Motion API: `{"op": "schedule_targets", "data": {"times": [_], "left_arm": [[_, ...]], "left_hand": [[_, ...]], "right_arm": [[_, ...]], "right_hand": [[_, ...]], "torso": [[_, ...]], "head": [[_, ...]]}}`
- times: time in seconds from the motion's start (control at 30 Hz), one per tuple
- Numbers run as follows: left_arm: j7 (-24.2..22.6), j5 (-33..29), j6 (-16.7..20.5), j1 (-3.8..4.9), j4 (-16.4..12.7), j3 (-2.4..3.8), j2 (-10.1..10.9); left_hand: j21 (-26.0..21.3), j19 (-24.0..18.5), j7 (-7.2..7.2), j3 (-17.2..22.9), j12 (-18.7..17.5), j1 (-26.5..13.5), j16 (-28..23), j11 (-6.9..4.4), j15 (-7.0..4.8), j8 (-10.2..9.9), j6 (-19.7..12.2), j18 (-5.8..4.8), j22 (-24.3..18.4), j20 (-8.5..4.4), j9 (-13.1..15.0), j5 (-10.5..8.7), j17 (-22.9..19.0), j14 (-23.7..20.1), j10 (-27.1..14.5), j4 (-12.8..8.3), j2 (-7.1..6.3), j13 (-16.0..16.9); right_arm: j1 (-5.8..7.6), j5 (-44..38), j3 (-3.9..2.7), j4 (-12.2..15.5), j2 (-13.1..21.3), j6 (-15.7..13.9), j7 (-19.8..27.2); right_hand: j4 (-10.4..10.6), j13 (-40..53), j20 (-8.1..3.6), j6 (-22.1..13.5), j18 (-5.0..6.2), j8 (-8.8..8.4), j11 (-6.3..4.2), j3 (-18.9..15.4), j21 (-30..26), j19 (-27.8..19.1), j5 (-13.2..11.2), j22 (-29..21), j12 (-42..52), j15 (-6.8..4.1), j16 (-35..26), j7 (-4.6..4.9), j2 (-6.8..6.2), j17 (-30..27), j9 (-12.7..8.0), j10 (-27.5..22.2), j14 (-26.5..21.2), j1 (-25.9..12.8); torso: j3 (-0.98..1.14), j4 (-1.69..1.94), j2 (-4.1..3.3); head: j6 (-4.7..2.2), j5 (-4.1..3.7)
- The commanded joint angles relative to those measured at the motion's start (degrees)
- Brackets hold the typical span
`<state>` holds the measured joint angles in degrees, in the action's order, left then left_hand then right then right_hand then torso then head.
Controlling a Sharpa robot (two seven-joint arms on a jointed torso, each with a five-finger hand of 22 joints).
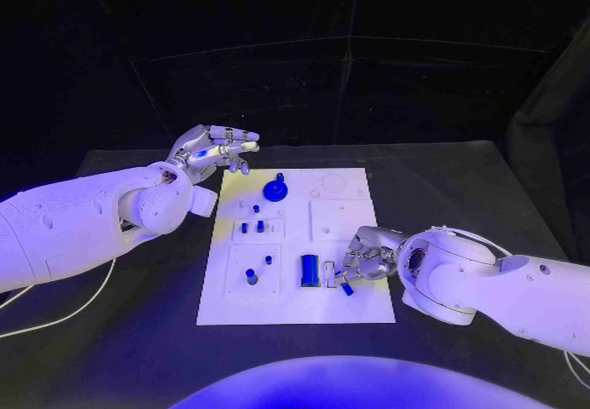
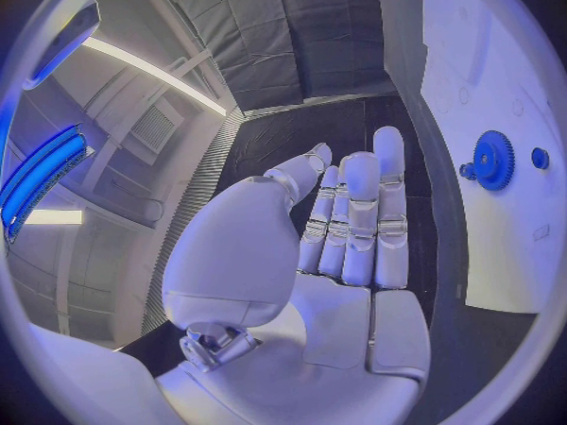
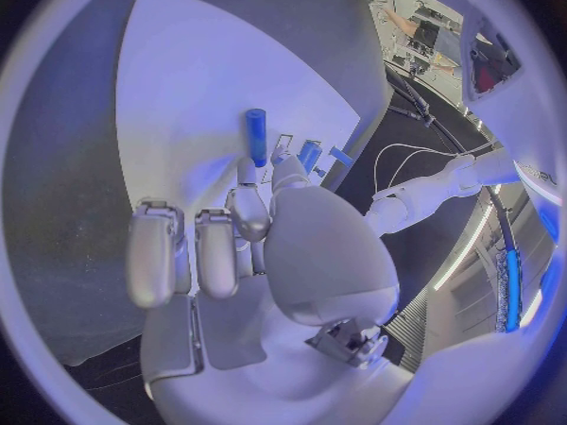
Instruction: Assemble the parts on the task board
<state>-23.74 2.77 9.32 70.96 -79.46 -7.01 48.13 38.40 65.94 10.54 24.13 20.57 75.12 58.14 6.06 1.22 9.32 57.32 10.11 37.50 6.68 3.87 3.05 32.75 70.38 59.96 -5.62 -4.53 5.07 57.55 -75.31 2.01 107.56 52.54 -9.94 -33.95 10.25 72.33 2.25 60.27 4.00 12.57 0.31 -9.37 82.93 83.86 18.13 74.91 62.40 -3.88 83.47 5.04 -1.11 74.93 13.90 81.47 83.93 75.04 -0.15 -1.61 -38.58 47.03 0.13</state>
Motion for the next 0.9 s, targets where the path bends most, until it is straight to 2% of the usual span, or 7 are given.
{"op": "schedule_targets", "data": {"times": [0.03,0.23,0.43,0.5,0.8,0.9], "left_arm": [[0.0,-0.1,-0.7,0.07,-0.1,0.03,0.0],[0.1,-0.1,-0.8,0.07,0.0,0.01,0.0],[0.2,-0.1,-0.8,0.07,-0.1,-0.01,0.1],[0.2,-0.1,-0.8,0.07,-0.1,-0.02,0.1],[0.3,-0.1,-1.0,0.06,-0.1,-0.05,0.1],[0.3,-0.1,-1.0,0.06,-0.1,-0.06,0.1]], "left_hand": [[-0.2,-0.2,-0.04,-0.3,0.3,-0.1,-0.3,0.04,-0.07,0.2,-0.5,0.36,-0.1,0.16,-0.1,0.03,-0.1,-0.5,-0.4,0.0,0.34,-0.1],[-0.3,-0.2,0.01,-0.3,0.3,-0.1,-0.4,0.09,-0.03,0.1,-0.6,0.35,-0.1,0.18,-0.1,0.03,-0.1,-0.5,-0.5,0.0,0.33,-0.1],[-0.3,-0.2,0.04,-0.4,0.3,-0.1,-0.4,0.11,-0.01,0.1,-0.7,0.35,-0.1,0.2,-0.1,0.03,-0.2,-0.6,-0.6,-0.1,0.33,-0.1],[-0.3,-0.2,0.04,-0.4,0.3,-0.1,-0.4,0.11,-0.01,0.1,-0.7,0.35,-0.1,0.2,-0.1,0.03,-0.2,-0.6,-0.6,-0.1,0.33,-0.1],[-0.3,-0.2,0.04,-0.4,0.3,-0.1,-0.4,0.11,-0.01,0.1,-0.7,0.35,-0.1,0.2,-0.1,0.03,-0.2,-0.6,-0.6,-0.1,0.33,-0.1],[-0.3,-0.2,0.04,-0.4,0.3,-0.1,-0.4,0.11,-0.01,0.1,-0.7,0.35,-0.1,0.2,-0.1,0.03,-0.2,-0.6,-0.6,-0.1,0.33,-0.1]], "right_arm": [[-0.02,-2.1,0.06,0.1,0.0,1.2,0.2],[-0.02,-6.1,0.06,0.7,0.3,2.3,0.1],[-0.02,-10.0,0.06,1.4,0.5,4.0,0.2],[-0.03,-11.1,0.06,1.6,0.5,4.4,0.1],[-0.04,-16.0,0.06,1.8,0.2,5.6,-0.9],[-0.05,-17.3,0.06,1.7,-0.1,6.3,-1.3]], "right_hand": [[-0.4,-0.2,0.34,-0.3,-0.9,-0.29,0.09,-0.2,-0.3,0.0,0.2,0.0,-0.6,0.28,-0.3,0.13,0.04,3.8,0.0,-0.3,3.8,0.6],[-0.9,-0.5,0.38,-0.4,-0.87,-0.47,0.16,-0.9,-0.4,-0.1,-0.3,-0.1,-1.1,0.34,-0.4,0.19,-0.71,3.6,-0.1,-0.6,3.7,1.0],[-1.6,-1.1,0.48,-0.6,-0.81,-0.69,0.3,-2.1,-0.6,-0.3,-3.3,-0.4,-2.1,0.46,-0.6,0.32,-1.44,3.5,-0.3,-1.1,3.7,1.7],[-1.6,-1.2,0.52,-0.7,-0.79,-0.72,0.35,-2.5,-0.7,-0.4,-4.3,-0.5,-2.3,0.51,-0.6,0.36,-1.5,3.6,-0.3,-1.2,3.7,1.6],[-1.5,-1.3,0.57,-0.7,-0.8,-0.61,0.39,-3.1,-0.7,-0.4,-5.2,-0.5,-2.4,0.55,-0.5,0.36,-1.49,3.7,-0.3,-1.3,3.7,1.2],[-1.5,-1.2,0.57,-0.5,-0.81,-0.36,0.33,-3.4,-0.7,-0.3,-6.3,-0.4,-2.3,0.52,-0.5,0.29,-1.32,3.8,-0.2,-1.3,3.7,1.4]], "torso": [[-0.01,0.02,0.04],[0.03,0.01,0.06],[0.01,0.0,0.06],[0.0,-0.01,0.03],[-0.03,0.05,0.02],[-0.04,0.05,0.04]], "head": [[0.05,0.03],[0.04,-0.04],[0.0,-0.08],[0.01,-0.06],[0.03,-0.19],[0.09,-0.19]]}}
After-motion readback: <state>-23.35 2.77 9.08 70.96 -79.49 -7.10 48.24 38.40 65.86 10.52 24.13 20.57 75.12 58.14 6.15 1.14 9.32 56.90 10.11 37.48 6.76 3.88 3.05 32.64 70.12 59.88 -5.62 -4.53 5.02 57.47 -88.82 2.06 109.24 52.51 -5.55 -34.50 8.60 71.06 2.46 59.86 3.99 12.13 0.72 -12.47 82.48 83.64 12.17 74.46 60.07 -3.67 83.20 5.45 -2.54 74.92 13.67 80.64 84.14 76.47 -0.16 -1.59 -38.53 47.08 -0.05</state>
